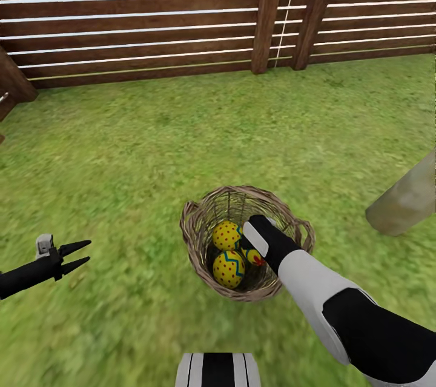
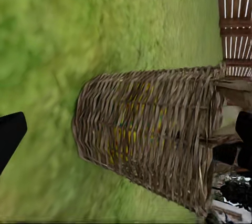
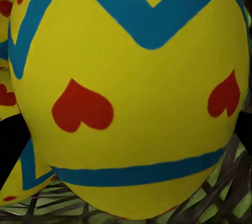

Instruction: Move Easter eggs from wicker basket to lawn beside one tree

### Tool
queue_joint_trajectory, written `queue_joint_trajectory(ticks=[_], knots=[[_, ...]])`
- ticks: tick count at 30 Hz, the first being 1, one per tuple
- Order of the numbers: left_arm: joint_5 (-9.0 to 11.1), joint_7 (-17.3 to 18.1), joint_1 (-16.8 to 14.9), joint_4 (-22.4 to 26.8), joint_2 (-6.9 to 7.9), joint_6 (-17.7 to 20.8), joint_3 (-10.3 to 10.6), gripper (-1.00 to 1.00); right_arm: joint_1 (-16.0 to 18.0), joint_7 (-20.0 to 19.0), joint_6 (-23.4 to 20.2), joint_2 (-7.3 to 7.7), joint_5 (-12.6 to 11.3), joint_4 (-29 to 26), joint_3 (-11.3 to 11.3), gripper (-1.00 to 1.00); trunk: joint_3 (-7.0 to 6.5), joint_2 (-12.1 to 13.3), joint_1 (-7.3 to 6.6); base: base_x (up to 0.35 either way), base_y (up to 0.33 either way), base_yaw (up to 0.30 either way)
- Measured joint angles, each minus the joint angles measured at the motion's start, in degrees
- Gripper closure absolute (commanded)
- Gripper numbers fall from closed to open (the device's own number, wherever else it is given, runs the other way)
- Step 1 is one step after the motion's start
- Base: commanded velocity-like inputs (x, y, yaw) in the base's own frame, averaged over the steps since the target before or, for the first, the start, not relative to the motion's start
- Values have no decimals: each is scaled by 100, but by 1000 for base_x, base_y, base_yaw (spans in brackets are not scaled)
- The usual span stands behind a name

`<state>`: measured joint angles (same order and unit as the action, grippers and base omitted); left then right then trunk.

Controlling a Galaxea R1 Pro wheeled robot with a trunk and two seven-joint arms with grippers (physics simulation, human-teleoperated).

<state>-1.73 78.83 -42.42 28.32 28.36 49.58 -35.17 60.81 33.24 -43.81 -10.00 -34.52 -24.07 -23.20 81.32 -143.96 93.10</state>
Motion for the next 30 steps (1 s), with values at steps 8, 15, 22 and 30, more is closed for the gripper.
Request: queue_joint_trajectory(ticks=[8, 15, 22, 30], knots=[[-1, 7, -1, 4, 3, 62, 95, -100, -3, 0, -12, 0, 0, 1, 0, 100, -177, 11, -20, -68, 0, 0], [-1, 8, 0, 5, 3, 62, 95, -100, -3, 0, -30, 0, 0, 1, 0, 100, -333, 20, -39, -23, 0, 0], [-1, 8, 0, 4, 2, 62, 95, -100, -3, 0, -30, 0, 0, 0, 0, 100, -488, 30, -56, -62, 0, 0], [-1, 8, 0, 7, -5, 62, 95, -100, 2, -52, -132, 0, -16, -56, -1, 100, -665, 40, -77, -1, 0, 0]])
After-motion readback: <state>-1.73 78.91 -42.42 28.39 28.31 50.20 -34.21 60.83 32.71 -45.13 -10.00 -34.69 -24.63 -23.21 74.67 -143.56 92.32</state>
